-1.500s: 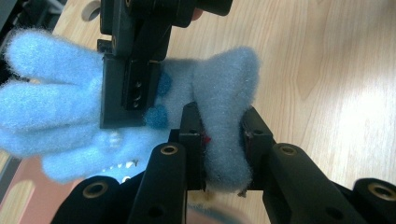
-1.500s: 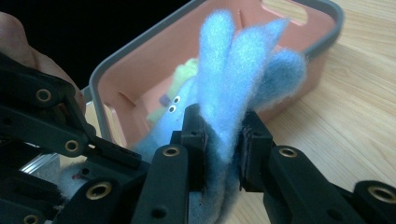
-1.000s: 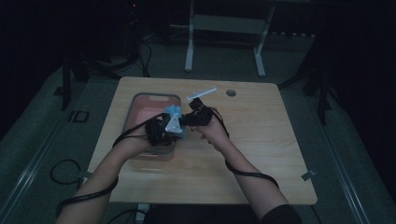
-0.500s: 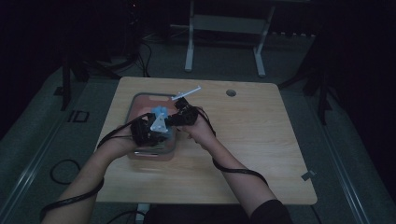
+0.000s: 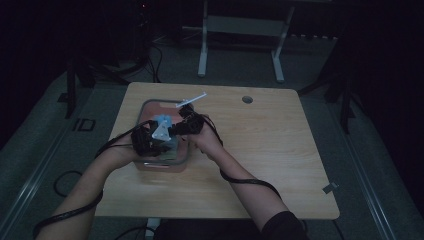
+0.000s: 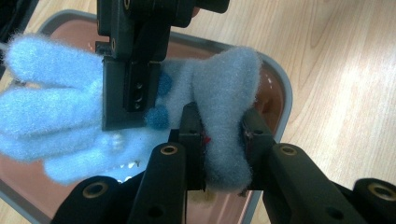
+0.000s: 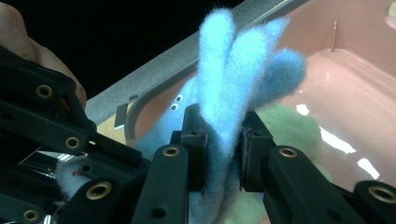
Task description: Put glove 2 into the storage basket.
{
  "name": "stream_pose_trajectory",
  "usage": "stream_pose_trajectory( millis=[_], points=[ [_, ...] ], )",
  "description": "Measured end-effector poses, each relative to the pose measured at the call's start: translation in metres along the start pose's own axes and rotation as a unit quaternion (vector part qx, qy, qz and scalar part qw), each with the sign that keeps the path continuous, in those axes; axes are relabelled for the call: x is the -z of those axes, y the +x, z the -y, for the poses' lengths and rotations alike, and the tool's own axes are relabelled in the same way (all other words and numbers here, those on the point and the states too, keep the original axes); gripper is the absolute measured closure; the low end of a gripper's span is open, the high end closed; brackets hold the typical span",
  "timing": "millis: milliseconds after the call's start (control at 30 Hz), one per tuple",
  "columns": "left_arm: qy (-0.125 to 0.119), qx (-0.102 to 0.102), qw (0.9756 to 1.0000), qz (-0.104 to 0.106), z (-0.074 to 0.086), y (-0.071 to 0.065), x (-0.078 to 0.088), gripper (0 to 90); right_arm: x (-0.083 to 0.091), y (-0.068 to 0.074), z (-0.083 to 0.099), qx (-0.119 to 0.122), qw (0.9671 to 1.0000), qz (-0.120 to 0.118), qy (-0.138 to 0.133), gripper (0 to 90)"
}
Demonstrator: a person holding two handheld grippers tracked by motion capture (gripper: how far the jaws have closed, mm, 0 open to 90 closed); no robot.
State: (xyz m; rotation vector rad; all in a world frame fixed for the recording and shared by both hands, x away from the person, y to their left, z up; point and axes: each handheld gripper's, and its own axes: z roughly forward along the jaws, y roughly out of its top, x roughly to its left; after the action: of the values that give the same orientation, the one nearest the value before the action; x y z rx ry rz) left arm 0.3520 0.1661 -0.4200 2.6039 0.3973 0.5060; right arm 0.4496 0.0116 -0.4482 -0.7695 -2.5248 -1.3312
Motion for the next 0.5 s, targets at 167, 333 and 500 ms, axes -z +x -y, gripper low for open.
stream_pose_trajectory(
  millis=[167, 333, 500],
  points=[
    [-0.003, 0.003, 1.0, 0.005, 0.007, 0.004, -0.008, 75.5, -0.007, -0.004, 0.002, -0.005, 1.0, 0.006, 0.003, 75.8],
    [-0.001, 0.006, 0.9999, 0.01, 0.011, 0.005, -0.02, 75.5, -0.014, -0.009, 0.006, -0.007, 0.9997, 0.018, 0.013, 75.7],
    [0.002, 0.014, 0.9998, 0.015, 0.018, 0.005, -0.032, 75.5, -0.025, -0.015, 0.012, -0.011, 0.9992, 0.025, 0.027, 75.6]
  ],
)
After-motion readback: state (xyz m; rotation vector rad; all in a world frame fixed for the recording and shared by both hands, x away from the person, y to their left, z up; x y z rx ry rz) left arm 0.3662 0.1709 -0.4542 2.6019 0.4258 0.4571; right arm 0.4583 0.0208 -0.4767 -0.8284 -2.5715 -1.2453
